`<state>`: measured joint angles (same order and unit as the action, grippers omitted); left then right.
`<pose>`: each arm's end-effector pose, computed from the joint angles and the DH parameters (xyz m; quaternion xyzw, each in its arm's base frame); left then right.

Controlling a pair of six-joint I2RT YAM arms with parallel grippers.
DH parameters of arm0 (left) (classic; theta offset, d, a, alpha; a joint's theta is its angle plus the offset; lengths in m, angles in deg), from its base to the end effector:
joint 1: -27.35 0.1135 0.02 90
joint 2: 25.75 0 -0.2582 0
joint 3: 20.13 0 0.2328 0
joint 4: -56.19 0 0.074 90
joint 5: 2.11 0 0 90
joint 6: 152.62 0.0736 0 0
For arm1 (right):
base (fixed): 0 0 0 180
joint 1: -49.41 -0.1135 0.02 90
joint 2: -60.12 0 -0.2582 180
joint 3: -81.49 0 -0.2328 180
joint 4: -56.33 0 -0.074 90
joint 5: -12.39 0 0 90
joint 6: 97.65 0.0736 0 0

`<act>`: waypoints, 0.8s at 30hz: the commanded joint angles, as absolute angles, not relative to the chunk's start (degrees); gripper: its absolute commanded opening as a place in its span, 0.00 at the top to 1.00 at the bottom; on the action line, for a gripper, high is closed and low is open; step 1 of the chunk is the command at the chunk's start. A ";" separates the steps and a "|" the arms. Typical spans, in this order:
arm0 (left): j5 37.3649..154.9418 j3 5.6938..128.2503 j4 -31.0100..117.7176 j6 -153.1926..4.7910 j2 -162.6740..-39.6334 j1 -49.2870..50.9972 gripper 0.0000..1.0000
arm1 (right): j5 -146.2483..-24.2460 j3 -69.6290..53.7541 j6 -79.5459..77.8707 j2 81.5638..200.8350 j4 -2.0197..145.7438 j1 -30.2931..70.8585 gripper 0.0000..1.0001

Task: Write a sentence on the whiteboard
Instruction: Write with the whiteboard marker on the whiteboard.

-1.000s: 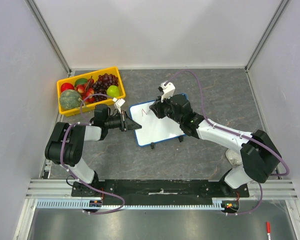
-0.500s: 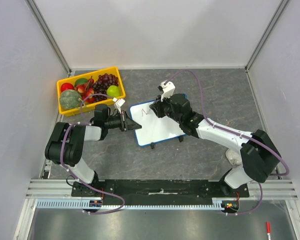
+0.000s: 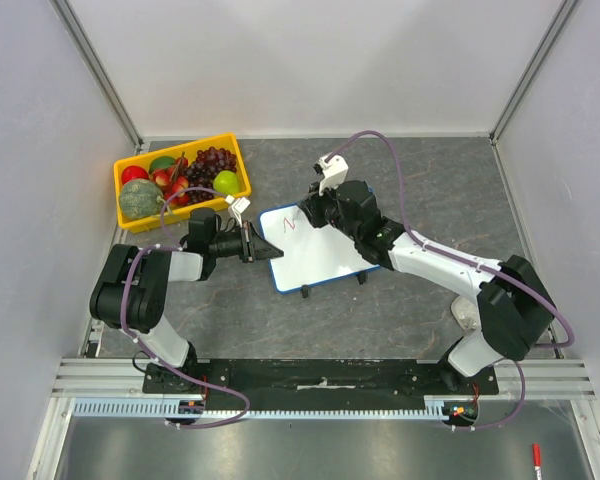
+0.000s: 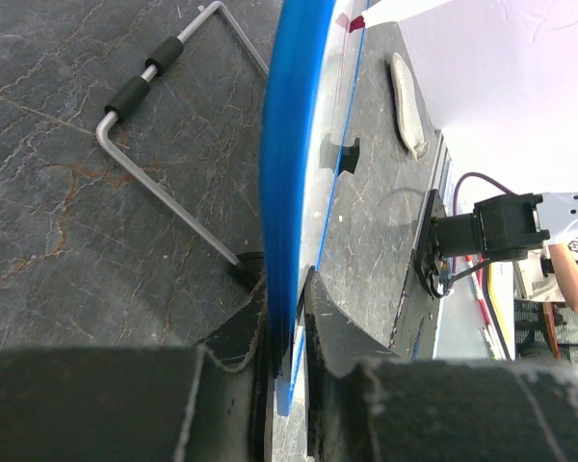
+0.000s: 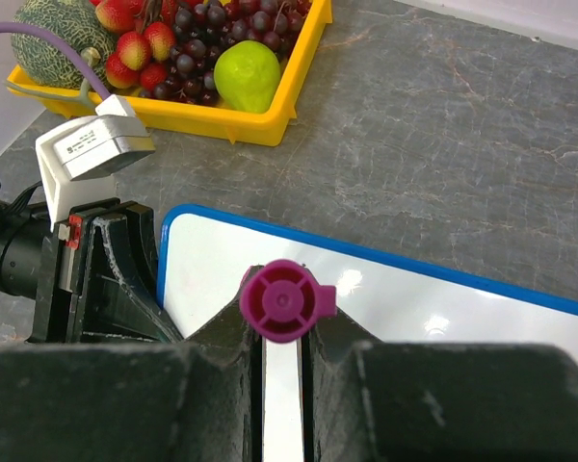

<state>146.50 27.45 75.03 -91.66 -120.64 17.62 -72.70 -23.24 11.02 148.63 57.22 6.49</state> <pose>0.2837 -0.1124 0.1461 0.1212 0.7807 -0.5448 0.2812 0.2846 0.2560 0.2823 -0.1398 0.7759 0.2854 0.5449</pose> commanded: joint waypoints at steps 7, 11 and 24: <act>143.18 28.03 73.07 -87.85 -121.28 17.42 0.98 | -69.70 -19.32 9.49 150.21 57.64 6.69 1.00; 143.18 28.20 73.07 -87.76 -121.28 17.42 0.98 | -70.04 -20.02 9.75 148.54 57.91 6.69 1.00; 143.18 28.03 73.15 -87.76 -121.11 17.42 0.98 | -71.54 -24.07 10.63 144.05 56.94 6.69 1.00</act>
